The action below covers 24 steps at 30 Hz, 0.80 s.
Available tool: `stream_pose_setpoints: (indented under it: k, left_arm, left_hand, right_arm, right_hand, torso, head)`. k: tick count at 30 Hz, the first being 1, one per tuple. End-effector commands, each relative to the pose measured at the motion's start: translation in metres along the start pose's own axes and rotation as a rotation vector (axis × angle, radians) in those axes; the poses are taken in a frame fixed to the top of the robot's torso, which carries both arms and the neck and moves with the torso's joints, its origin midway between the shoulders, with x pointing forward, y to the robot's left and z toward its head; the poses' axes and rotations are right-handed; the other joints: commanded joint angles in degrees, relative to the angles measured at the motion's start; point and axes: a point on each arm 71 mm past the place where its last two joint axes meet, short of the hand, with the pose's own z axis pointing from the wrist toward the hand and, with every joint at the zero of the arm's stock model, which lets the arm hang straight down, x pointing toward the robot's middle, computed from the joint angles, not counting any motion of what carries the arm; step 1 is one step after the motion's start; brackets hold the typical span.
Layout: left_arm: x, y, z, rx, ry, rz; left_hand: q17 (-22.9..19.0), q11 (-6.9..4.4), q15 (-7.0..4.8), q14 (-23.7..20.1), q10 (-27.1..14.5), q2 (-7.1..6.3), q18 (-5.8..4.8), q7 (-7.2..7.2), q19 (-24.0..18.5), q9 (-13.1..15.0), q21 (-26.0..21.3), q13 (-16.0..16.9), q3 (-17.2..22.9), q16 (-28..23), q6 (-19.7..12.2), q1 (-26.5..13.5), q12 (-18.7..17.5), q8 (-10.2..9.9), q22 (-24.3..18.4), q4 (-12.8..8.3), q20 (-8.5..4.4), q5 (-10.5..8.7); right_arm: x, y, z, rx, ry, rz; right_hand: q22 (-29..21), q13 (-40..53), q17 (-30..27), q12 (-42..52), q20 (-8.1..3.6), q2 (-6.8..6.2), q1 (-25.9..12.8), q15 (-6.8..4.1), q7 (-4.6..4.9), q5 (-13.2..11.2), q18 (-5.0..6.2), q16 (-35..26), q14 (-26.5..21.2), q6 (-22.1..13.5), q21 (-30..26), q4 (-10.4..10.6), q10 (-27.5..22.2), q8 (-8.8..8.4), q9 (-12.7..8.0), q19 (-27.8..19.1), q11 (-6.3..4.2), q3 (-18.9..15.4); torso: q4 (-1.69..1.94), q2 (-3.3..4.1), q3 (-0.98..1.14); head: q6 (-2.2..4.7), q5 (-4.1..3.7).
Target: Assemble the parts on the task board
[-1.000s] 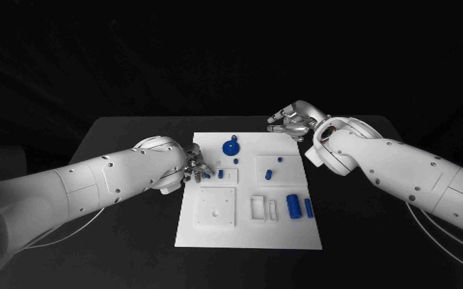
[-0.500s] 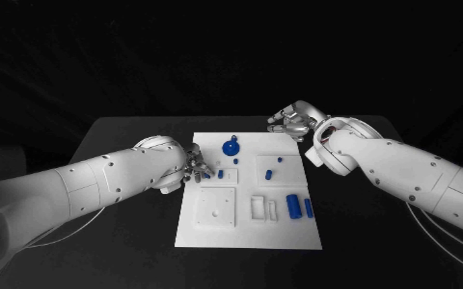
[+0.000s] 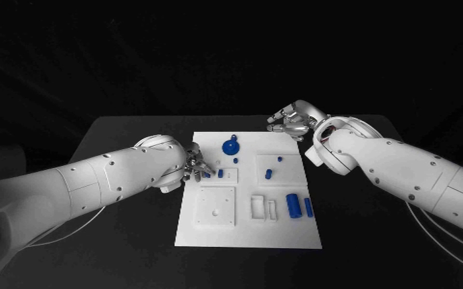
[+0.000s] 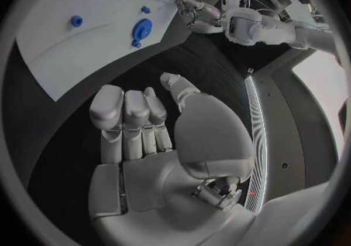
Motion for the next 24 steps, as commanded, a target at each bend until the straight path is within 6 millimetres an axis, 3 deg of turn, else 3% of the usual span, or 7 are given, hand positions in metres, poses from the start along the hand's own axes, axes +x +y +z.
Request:
stream_pose_setpoints:
  k: [1, 24]
  left_arm:
    - [0.0184, 0.0115, 0.0038, -0.066, 0.071, 0.031]
    - [0.0178, 0.0127, 0.0044, -0.071, 0.066, 0.028]
  left_hand:
    - [-0.1, -0.31, -0.31, -0.2, 2.5, -0.53, -0.39, -0.75, 0.1, 0.0, 0.0, -0.1, -0.2, -0.1, 0.5, -0.7, 0.1, 0.1, 1.3, 0.4, -0.52, -0.06]
    - [-0.9, -0.34, -0.43, -0.4, 2.4, -2.21, -0.57, -0.81, 0.1, -0.4, -0.5, -0.2, -2.4, -0.6, 0.7, -1.3, -0.2, 0.0, 1.2, 1.9, -0.71, -0.76]
  right_arm:
    - [0.0017, 0.0010, 0.0002, -0.009, 0.014, -0.001]
    - [0.0017, 0.0002, 0.0002, -0.005, 0.011, 0.000]
  right_hand:
    - [5.6, -0.1, 0.0, 0.0, 0.08, 0.02, -0.4, 0.03, 0.03, 0.3, 0.79, -0.2, 0.4, -0.2, -0.2, 0.2, -0.3, -0.31, -0.1, 3.8, 0.07, 0.2]
    - [5.6, -0.1, 0.0, 0.0, 0.09, -0.04, -0.6, 0.03, 0.02, 0.3, 0.79, -0.2, 0.4, -0.2, -0.2, 0.4, -0.3, -0.32, -0.1, 3.8, 0.07, 0.0]
  torso:
    - [0.03, 0.00, 0.05]
    - [0.03, -0.03, 0.05]
  head:
    - [-0.01, 0.02]
    - [-0.14, -0.16]
